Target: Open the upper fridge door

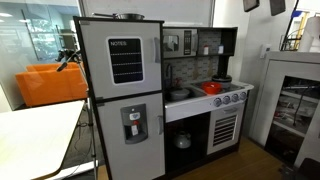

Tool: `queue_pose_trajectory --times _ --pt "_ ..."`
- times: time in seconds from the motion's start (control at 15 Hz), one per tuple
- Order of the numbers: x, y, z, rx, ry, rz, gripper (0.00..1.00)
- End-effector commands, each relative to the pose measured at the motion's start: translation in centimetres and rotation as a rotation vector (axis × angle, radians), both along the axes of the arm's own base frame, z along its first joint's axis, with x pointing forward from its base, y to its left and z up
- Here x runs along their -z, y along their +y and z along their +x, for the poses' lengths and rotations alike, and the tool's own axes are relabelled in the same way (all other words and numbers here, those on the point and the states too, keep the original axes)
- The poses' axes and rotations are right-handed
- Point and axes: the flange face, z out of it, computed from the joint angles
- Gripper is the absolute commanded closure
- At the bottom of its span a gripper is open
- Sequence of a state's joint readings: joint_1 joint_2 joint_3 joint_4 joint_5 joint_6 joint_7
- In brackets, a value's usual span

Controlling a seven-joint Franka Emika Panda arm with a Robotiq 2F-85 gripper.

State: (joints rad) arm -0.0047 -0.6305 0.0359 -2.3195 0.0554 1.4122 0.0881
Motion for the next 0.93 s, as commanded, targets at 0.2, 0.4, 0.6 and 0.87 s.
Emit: queue_pose_trajectory --times 0.2,0.4,0.6,0.87 --pt "1.8 7.3 0.1 0.143 -0.085 0.03 0.0" --pt "1.9 9.2 1.4 0.291 -0.135 0.075 0.0" --pt "2.4 11.2 2.5 0.444 -0.179 0.122 0.0" --pt "3.8 13.3 3.4 0.624 -0.277 0.173 0.0"
